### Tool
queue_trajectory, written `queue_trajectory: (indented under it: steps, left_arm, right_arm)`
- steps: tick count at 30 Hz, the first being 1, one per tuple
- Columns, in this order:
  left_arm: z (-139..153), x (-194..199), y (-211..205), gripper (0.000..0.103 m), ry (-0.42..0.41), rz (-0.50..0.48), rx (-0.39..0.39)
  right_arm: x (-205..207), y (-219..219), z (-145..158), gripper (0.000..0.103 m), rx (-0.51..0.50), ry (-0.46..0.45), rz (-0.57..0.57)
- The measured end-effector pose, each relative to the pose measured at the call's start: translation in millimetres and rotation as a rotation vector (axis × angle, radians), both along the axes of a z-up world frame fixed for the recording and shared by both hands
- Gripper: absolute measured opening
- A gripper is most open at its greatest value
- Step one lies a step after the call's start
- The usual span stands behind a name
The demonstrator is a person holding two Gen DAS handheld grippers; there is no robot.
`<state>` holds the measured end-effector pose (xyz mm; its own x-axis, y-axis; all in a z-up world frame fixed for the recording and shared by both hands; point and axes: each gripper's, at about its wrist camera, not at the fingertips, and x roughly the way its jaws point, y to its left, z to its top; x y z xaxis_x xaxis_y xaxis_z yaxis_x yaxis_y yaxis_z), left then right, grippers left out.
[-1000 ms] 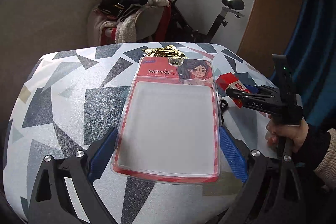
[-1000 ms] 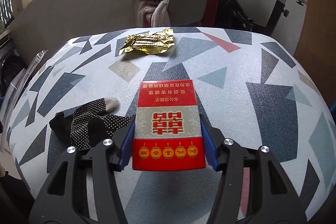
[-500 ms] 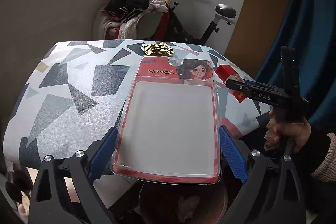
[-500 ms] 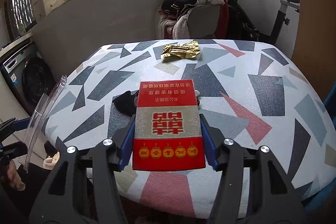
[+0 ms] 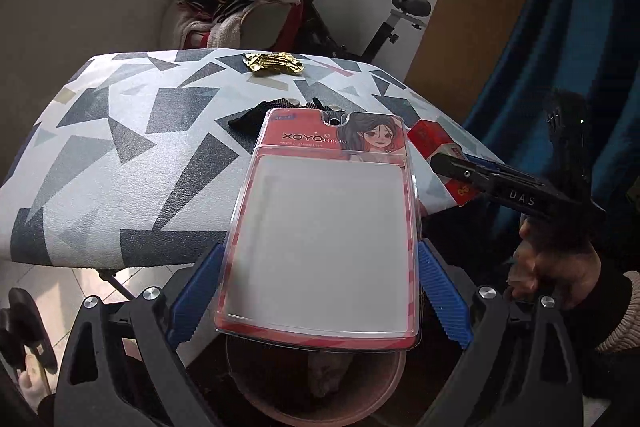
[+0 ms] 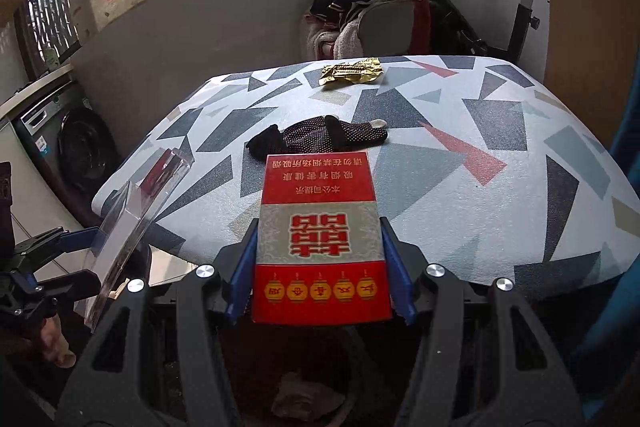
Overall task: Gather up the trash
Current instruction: 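Carry the red box and XOYO package down over the bin and release both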
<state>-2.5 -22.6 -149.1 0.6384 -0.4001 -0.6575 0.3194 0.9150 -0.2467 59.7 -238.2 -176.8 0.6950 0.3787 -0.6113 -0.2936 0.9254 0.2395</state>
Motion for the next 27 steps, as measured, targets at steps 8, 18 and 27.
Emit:
queue_trajectory:
  steps: [8,18,27]
  left_arm:
    - [10.2,-6.5,0.2,0.095,-0.026,0.008,-0.002]
    - [37.2,-23.1,29.4,0.097,-0.172,0.153,0.103]
    - [34.3,-27.8,44.1,0.097,-0.176,0.207,0.114]
  right_arm:
    - [-16.4,6.7,-8.9,0.057,0.007,0.017,0.014]
    - [-35.0,35.9,-48.8,0.057,-0.019,0.107,0.090]
    - [-40.0,63.9,-67.0,0.057,-0.093,0.149,0.178]
